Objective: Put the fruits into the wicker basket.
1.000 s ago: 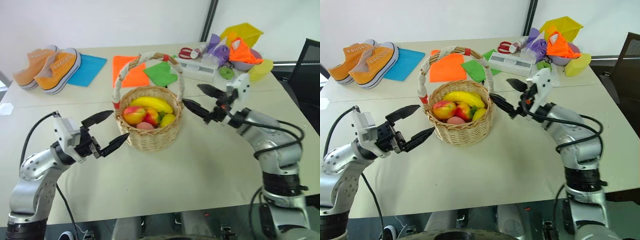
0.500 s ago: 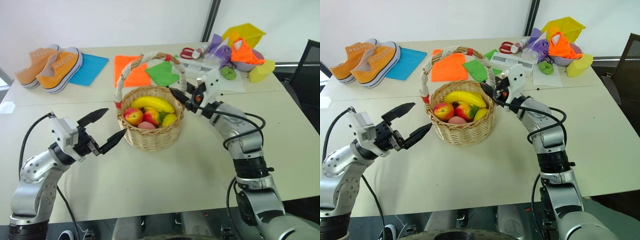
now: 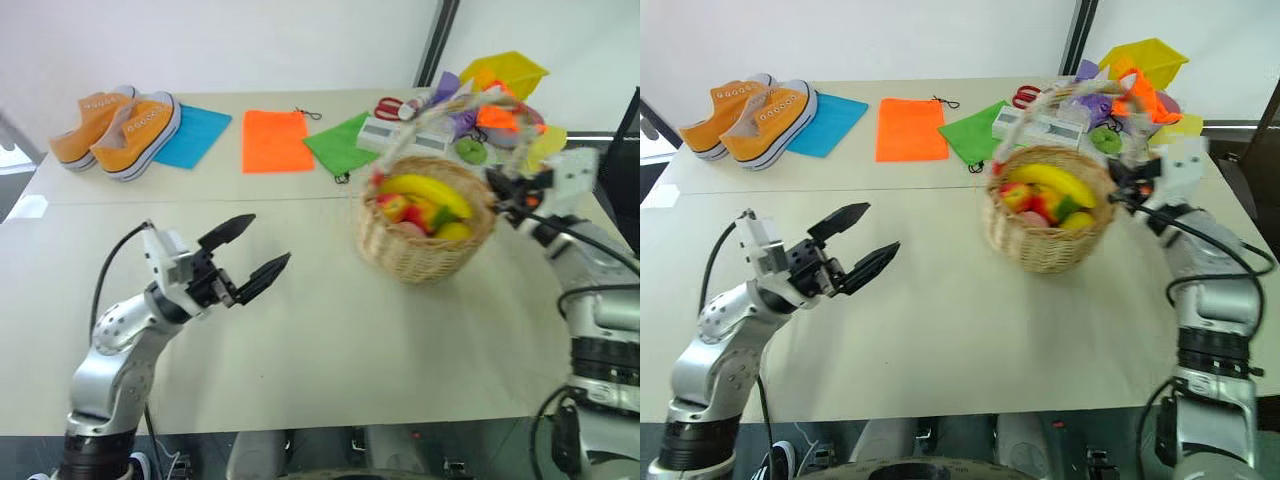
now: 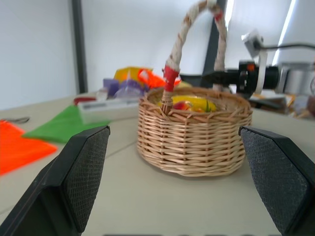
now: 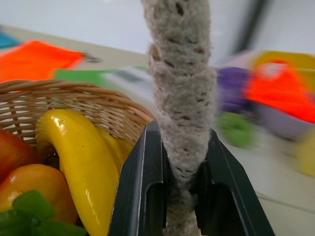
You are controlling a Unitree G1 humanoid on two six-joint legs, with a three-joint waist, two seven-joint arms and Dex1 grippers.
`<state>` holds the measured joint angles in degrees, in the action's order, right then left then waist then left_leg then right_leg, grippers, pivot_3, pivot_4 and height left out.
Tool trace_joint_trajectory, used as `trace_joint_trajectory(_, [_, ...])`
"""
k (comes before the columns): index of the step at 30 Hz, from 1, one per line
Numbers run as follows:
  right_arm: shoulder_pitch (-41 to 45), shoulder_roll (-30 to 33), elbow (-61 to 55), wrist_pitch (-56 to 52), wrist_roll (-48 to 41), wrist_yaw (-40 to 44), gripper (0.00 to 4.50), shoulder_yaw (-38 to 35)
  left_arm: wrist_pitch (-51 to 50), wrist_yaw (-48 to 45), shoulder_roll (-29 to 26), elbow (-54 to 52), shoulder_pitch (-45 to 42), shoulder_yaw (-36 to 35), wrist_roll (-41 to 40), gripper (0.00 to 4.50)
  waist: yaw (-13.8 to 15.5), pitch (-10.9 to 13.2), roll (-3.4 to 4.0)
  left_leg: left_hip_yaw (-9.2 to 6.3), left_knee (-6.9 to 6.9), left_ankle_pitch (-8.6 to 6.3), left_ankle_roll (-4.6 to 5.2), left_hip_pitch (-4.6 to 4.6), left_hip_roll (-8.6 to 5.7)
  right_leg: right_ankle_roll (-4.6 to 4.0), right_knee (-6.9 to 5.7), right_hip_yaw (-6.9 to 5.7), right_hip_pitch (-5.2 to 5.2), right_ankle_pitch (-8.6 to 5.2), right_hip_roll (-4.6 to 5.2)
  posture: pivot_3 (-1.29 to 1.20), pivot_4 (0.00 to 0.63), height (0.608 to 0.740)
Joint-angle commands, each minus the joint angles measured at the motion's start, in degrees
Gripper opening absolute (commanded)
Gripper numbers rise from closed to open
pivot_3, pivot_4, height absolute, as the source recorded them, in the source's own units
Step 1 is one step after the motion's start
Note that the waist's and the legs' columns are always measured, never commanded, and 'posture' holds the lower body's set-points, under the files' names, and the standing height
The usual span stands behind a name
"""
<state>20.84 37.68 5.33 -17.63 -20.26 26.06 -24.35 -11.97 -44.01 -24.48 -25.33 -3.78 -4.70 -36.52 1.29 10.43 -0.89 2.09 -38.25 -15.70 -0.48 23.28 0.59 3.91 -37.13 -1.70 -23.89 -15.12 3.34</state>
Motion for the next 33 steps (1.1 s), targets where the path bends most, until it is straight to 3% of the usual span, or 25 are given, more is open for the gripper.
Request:
trace_joint_trajectory(1, [-3.3, 3.8, 1.0, 3.6, 2.8, -3.8, 0.13, -7.3, -0.3, -1.4, 0.7, 0.5, -1.9, 2.6, 0.1, 4.50, -0.1, 0.0, 0.02, 0.00, 0.00, 0.00, 0.00, -0.01, 0.00, 0.00, 0.00, 0.00, 0.01, 0.00, -0.01, 0.00, 0.150, 0.740])
trace_joint_trajectory(7, [-8.8, 2.4, -3.4, 4.3, 2.7, -5.2, 0.13, -7.4, 0.4, -4.1, 0.5, 4.9, -5.3, 3.7, 0.7, 4.50, -1.4, -0.1, 0.22, 0.03, 0.03, 0.00, 0.00, -0.48, 0.18, 0.00, -0.02, 0.09, 0.36, -0.01, -0.28, 0.00, 0.150, 0.740])
trace_joint_trajectory(11, [-8.9, 0.1, -5.9, 4.9, 2.7, -8.6, 2.05, -8.1, 0.3, -4.8, 0.6, 5.9, -6.2, 3.5, 0.8, 4.50, -2.0, -0.1, 0.23, 0.06, 0.10, -0.01, 0.01, -0.86, 0.26, -0.02, 0.02, 0.23, 0.70, -0.04, -0.51, 0.00, 0.150, 0.740])
trace_joint_trajectory(15, [-10.5, -4.8, -10.6, 8.9, 6.9, -17.4, 4.19, -9.1, 0.7, -4.6, 1.0, 5.8, -5.5, 3.5, 1.3, 4.50, -1.9, -0.1, 0.25, 0.07, 0.10, -0.01, 0.00, -0.83, 0.27, -0.01, 0.01, 0.29, 0.65, -0.03, -0.54, 0.00, 0.150, 0.740])
trace_joint_trajectory(16, [-11.1, -7.2, -12.7, 9.2, 6.7, -19.3, 4.44, -9.2, 0.8, -4.3, 1.1, 5.7, -5.2, 3.4, 1.3, 4.50, -1.9, -0.1, 0.25, 0.07, 0.10, -0.01, 0.00, -0.83, 0.28, -0.01, 0.01, 0.30, 0.65, -0.03, -0.54, 0.00, 0.150, 0.740])
trace_joint_trajectory(21, [-14.9, -14.0, -24.0, 12.3, 14.1, -28.0, 4.44, -7.5, 1.1, -3.3, 0.8, 5.2, -3.6, 2.3, 1.7, 4.50, -1.9, -0.2, 0.33, 0.09, 0.12, -0.01, 0.00, -0.79, 0.30, -0.01, 0.00, 0.35, 0.59, -0.03, -0.47, 0.00, 0.150, 0.740])
trace_joint_trajectory(25, [-16.4, -16.2, -31.1, 16.2, 17.1, -24.5, 4.44, 1.9, 1.5, -1.4, 0.7, 5.2, -2.9, 1.2, 2.9, 4.50, -2.3, -0.2, 0.36, 0.12, 0.12, -0.01, 0.00, -0.83, 0.32, -0.02, 0.00, 0.39, 0.58, -0.04, -0.49, 0.00, 0.150, 0.740])
trace_joint_trajectory(26, [-16.5, -16.4, -31.7, 17.5, 16.8, -22.6, 4.44, 4.7, 1.5, -0.9, 0.7, 5.3, -2.7, 1.0, 3.2, 4.50, -2.3, -0.2, 0.37, 0.13, 0.12, -0.01, 0.00, -0.85, 0.34, -0.02, 0.00, 0.41, 0.58, -0.04, -0.53, 0.00, 0.150, 0.740])
trace_joint_trajectory(30, [-16.7, -15.7, -29.0, 11.5, 2.4, -1.3, 4.44, 19.7, 1.4, 1.7, -2.0, 8.3, -1.7, -2.8, 6.1, 4.50, -2.2, -0.2, 0.34, 0.13, 0.13, -0.02, 0.00, -0.89, 0.42, -0.04, 0.00, 0.43, 0.59, -0.05, -0.62, 0.00, 0.150, 0.740])
trace_joint_trajectory(33, [-17.0, -11.6, -28.6, 5.2, -7.4, 9.9, 4.44, 20.8, 2.7, 3.5, -4.6, 12.5, -1.1, -6.0, 9.4, 4.50, -1.7, -0.2, 0.33, 0.12, 0.14, -0.02, 0.01, -0.86, 0.39, -0.04, 0.01, 0.40, 0.58, -0.05, -0.55, 0.00, 0.150, 0.740])
